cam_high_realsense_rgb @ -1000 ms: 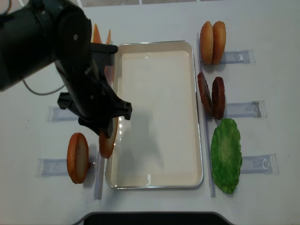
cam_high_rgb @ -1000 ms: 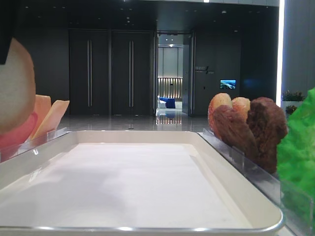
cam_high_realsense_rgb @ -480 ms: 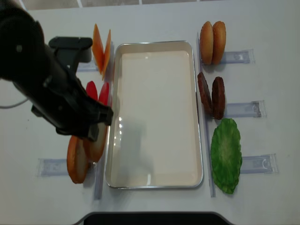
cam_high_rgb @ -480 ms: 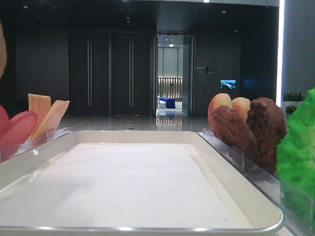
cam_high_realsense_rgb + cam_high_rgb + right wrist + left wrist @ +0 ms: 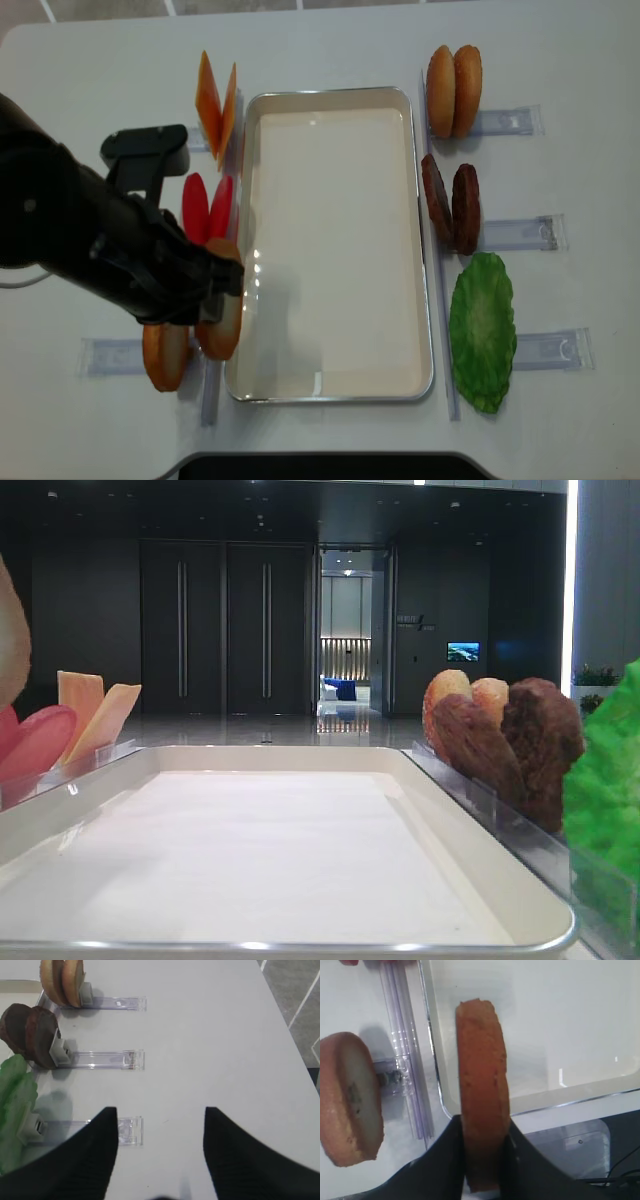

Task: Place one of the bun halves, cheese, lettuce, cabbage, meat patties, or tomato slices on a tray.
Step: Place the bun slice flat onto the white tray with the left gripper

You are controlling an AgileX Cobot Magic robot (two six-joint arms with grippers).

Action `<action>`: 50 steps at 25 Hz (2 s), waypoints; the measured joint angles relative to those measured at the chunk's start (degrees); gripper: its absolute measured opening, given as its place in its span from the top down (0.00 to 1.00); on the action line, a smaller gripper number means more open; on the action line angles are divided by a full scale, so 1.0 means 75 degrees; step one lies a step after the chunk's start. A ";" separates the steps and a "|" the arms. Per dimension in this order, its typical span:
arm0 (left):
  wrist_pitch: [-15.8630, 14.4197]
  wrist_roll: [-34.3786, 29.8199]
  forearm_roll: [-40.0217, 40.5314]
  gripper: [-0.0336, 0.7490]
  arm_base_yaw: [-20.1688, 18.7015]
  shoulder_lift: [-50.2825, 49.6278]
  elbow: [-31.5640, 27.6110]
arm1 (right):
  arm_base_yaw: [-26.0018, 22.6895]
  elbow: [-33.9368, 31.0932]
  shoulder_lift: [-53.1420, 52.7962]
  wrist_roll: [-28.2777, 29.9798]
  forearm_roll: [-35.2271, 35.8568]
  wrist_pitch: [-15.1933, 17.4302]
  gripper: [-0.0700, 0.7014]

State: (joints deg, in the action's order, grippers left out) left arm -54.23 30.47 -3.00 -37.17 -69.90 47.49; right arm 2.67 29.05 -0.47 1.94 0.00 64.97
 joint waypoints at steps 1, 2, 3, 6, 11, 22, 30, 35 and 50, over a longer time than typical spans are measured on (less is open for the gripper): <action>0.0138 0.0000 -0.0059 0.78 0.0000 0.0000 -0.0064 | 0.0000 0.0000 0.0000 0.0000 0.0000 0.0000 0.43; 0.0323 0.0000 -0.0101 0.78 0.0000 0.0000 -0.0133 | 0.0000 0.0000 0.0000 0.0000 0.0000 0.0000 0.43; 0.0509 0.0000 -0.0156 0.78 0.0000 0.0000 -0.0188 | 0.0000 0.0000 0.0000 0.0000 0.0000 0.0000 0.43; 0.1026 0.0000 -0.0365 0.78 0.0000 0.0000 -0.0394 | 0.0000 0.0000 0.0000 0.0000 0.0000 0.0000 0.43; 0.1851 -0.0102 -0.0784 0.78 0.0000 0.0000 -0.0837 | 0.0000 0.0000 0.0000 0.0000 0.0000 0.0000 0.43; 0.2857 -0.1315 -0.2340 0.78 0.0277 -0.0164 -0.1178 | 0.0007 0.0000 0.0000 0.0000 0.0000 0.0000 0.43; 0.3246 -0.4884 -0.5799 0.78 0.0731 -0.1256 -0.1178 | 0.0099 0.0000 0.0000 0.0000 0.0000 0.0000 0.43; 0.3404 -0.5671 -0.6533 0.78 0.0733 -0.1947 -0.1178 | 0.0099 0.0000 0.0000 0.0000 0.0000 0.0000 0.43; 0.4157 -0.7677 -0.8153 0.78 0.0757 -0.2253 -0.1178 | 0.0099 0.0000 0.0000 0.0000 0.0000 0.0000 0.44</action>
State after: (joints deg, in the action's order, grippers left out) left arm -23.05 -27.11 -64.15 -31.50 -86.79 38.65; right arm 3.41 29.05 -0.47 1.94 0.00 64.97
